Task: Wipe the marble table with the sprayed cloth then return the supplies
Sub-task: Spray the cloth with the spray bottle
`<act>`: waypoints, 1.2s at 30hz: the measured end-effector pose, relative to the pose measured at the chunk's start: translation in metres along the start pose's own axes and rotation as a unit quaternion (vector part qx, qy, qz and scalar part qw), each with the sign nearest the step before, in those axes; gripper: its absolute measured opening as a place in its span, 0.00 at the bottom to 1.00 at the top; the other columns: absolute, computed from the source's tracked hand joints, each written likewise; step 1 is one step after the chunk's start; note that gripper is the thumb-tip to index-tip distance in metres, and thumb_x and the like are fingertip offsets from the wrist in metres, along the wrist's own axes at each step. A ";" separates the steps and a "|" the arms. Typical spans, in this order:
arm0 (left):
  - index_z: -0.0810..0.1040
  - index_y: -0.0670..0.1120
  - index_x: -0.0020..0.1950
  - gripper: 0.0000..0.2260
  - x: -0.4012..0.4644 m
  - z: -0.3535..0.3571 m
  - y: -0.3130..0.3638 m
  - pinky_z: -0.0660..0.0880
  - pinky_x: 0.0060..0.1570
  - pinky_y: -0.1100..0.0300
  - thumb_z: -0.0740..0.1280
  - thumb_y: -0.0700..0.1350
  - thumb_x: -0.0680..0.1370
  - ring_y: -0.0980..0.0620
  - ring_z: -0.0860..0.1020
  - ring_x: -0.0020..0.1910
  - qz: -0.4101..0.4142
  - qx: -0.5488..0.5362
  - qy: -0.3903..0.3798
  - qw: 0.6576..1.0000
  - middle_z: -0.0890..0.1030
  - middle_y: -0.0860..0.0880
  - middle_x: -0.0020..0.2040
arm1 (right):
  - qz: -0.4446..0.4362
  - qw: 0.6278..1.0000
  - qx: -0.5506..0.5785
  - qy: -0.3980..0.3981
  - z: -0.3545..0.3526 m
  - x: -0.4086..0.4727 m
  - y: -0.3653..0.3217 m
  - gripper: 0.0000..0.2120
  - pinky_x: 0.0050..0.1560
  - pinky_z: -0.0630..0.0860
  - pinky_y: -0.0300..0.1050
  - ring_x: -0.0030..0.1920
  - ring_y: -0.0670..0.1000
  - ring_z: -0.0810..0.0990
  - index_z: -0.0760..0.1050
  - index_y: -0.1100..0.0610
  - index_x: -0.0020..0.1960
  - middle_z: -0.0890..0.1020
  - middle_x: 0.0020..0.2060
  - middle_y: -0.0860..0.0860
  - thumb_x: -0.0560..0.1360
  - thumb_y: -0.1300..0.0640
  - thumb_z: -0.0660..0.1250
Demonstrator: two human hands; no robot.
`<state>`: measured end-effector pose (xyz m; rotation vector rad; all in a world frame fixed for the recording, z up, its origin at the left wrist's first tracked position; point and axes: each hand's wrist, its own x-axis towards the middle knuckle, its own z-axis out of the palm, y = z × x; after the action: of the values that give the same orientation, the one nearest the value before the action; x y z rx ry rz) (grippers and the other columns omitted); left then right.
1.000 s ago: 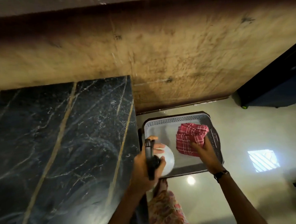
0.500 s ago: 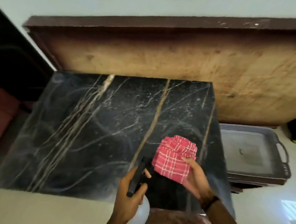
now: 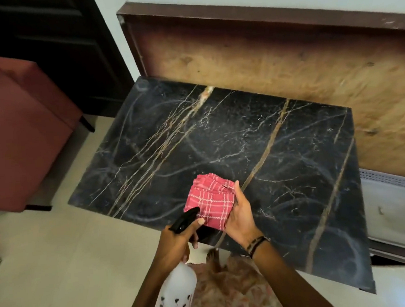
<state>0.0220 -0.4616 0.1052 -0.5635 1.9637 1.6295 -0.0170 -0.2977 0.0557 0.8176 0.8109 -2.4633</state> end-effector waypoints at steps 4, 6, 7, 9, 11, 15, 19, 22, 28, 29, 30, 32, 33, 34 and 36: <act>0.79 0.36 0.42 0.25 0.002 -0.009 -0.002 0.66 0.21 0.63 0.70 0.60 0.68 0.51 0.68 0.20 -0.005 -0.007 0.019 1.000 0.76 0.42 0.27 | 0.009 1.000 0.000 -0.003 0.003 0.003 0.003 0.31 0.59 0.74 0.58 0.60 0.59 0.78 0.71 0.58 0.68 0.79 0.61 0.58 0.77 0.36 0.53; 0.80 0.40 0.47 0.26 0.001 -0.014 0.003 0.65 0.21 0.64 0.71 0.62 0.67 0.52 0.68 0.20 0.008 -0.022 -0.010 1.000 0.80 0.41 0.33 | 0.017 1.000 -0.002 -0.008 0.006 0.004 0.001 0.30 0.56 0.76 0.57 0.58 0.58 0.80 0.72 0.57 0.67 0.80 0.59 0.58 0.77 0.36 0.53; 0.80 0.41 0.49 0.25 0.000 -0.016 0.007 0.65 0.20 0.64 0.71 0.63 0.67 0.52 0.68 0.20 0.012 -0.029 -0.033 0.999 0.82 0.41 0.36 | 0.020 1.000 -0.002 -0.014 0.008 0.004 0.000 0.30 0.55 0.76 0.56 0.57 0.58 0.81 0.72 0.58 0.66 0.80 0.59 0.58 0.77 0.36 0.53; 0.79 0.41 0.48 0.22 -0.001 -0.019 0.016 0.64 0.19 0.65 0.71 0.59 0.69 0.56 0.69 0.19 0.012 -0.038 -0.067 0.997 0.83 0.41 0.41 | 0.026 0.999 -0.006 -0.021 0.010 0.006 -0.003 0.31 0.53 0.77 0.55 0.56 0.57 0.81 0.72 0.58 0.66 0.81 0.59 0.58 0.77 0.36 0.53; 0.79 0.42 0.48 0.21 0.001 -0.020 0.023 0.63 0.19 0.65 0.72 0.59 0.69 0.57 0.69 0.18 0.012 -0.042 -0.076 0.996 0.83 0.41 0.40 | 0.030 0.999 -0.012 -0.029 0.012 0.009 -0.007 0.31 0.55 0.76 0.56 0.57 0.58 0.80 0.72 0.57 0.66 0.80 0.59 0.58 0.77 0.35 0.53; 0.78 0.43 0.37 0.24 0.006 -0.022 0.029 0.63 0.20 0.66 0.71 0.65 0.63 0.54 0.67 0.18 0.013 -0.012 -0.048 0.999 0.79 0.44 0.30 | 0.034 0.998 -0.027 -0.039 0.015 0.017 -0.010 0.32 0.62 0.72 0.61 0.60 0.59 0.79 0.71 0.56 0.68 0.79 0.60 0.58 0.76 0.34 0.54; 0.75 0.41 0.33 0.23 0.011 -0.025 0.030 0.64 0.20 0.65 0.70 0.63 0.63 0.53 0.66 0.18 0.006 0.003 0.003 1.000 0.74 0.44 0.26 | 0.036 0.997 -0.035 -0.056 0.018 0.024 -0.012 0.33 0.59 0.74 0.59 0.61 0.59 0.78 0.70 0.56 0.69 0.79 0.61 0.58 0.75 0.34 0.54; 0.77 0.36 0.39 0.26 0.014 -0.030 0.030 0.64 0.20 0.65 0.69 0.62 0.65 0.53 0.67 0.19 0.019 0.002 -0.009 1.000 0.78 0.40 0.31 | 0.042 0.997 -0.031 -0.062 0.020 0.027 -0.010 0.34 0.58 0.75 0.59 0.61 0.59 0.78 0.70 0.57 0.69 0.78 0.62 0.59 0.74 0.33 0.54; 0.79 0.40 0.42 0.21 0.021 -0.048 0.034 0.64 0.20 0.66 0.69 0.60 0.68 0.54 0.68 0.19 0.041 -0.023 -0.028 0.998 0.80 0.41 0.35 | 0.051 0.996 -0.033 -0.065 0.034 0.039 -0.005 0.34 0.59 0.74 0.60 0.61 0.60 0.78 0.70 0.57 0.68 0.78 0.61 0.59 0.74 0.33 0.55; 0.79 0.39 0.41 0.23 0.024 -0.052 0.033 0.64 0.20 0.65 0.69 0.60 0.68 0.54 0.67 0.19 0.040 -0.018 -0.017 0.999 0.79 0.41 0.33 | 0.051 0.996 -0.031 -0.065 0.038 0.042 -0.004 0.33 0.59 0.74 0.60 0.61 0.60 0.78 0.71 0.57 0.68 0.79 0.61 0.59 0.75 0.33 0.55; 0.78 0.36 0.41 0.26 0.027 -0.058 0.032 0.64 0.20 0.65 0.69 0.61 0.67 0.54 0.67 0.18 0.041 -0.011 -0.003 0.999 0.78 0.41 0.31 | 0.050 0.996 -0.028 -0.066 0.042 0.044 -0.003 0.33 0.59 0.74 0.60 0.60 0.60 0.78 0.71 0.57 0.67 0.79 0.61 0.59 0.75 0.33 0.54; 0.78 0.36 0.39 0.29 0.034 -0.070 0.033 0.64 0.21 0.64 0.70 0.64 0.66 0.53 0.67 0.18 0.045 0.003 0.015 0.999 0.76 0.42 0.28 | 0.051 0.996 -0.019 -0.074 0.051 0.050 0.000 0.32 0.58 0.75 0.60 0.60 0.60 0.78 0.72 0.57 0.66 0.79 0.61 0.59 0.76 0.34 0.54; 0.77 0.37 0.37 0.28 0.038 -0.078 0.034 0.65 0.21 0.64 0.70 0.64 0.66 0.53 0.67 0.18 0.048 0.010 0.014 0.999 0.76 0.42 0.28 | 0.049 0.996 -0.015 -0.078 0.057 0.054 0.003 0.32 0.59 0.74 0.60 0.61 0.60 0.78 0.72 0.57 0.66 0.78 0.62 0.59 0.76 0.34 0.53; 0.78 0.39 0.36 0.26 0.042 -0.086 0.036 0.65 0.21 0.64 0.70 0.64 0.67 0.54 0.67 0.18 0.051 0.014 0.005 0.999 0.77 0.42 0.28 | 0.045 0.996 -0.012 -0.080 0.062 0.059 0.006 0.32 0.59 0.74 0.60 0.62 0.60 0.77 0.71 0.57 0.67 0.78 0.62 0.59 0.76 0.34 0.53; 0.79 0.41 0.38 0.24 0.051 -0.104 0.040 0.64 0.20 0.65 0.71 0.63 0.67 0.55 0.69 0.18 0.060 0.014 -0.033 0.998 0.80 0.42 0.32 | 0.042 0.996 -0.014 -0.075 0.074 0.070 0.014 0.33 0.59 0.74 0.61 0.63 0.61 0.76 0.70 0.58 0.68 0.77 0.63 0.60 0.76 0.34 0.54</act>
<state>-0.0556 -0.5557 0.1178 -0.3825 2.0030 1.6678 -0.0909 -0.3695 0.0540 0.6343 0.7385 -2.4003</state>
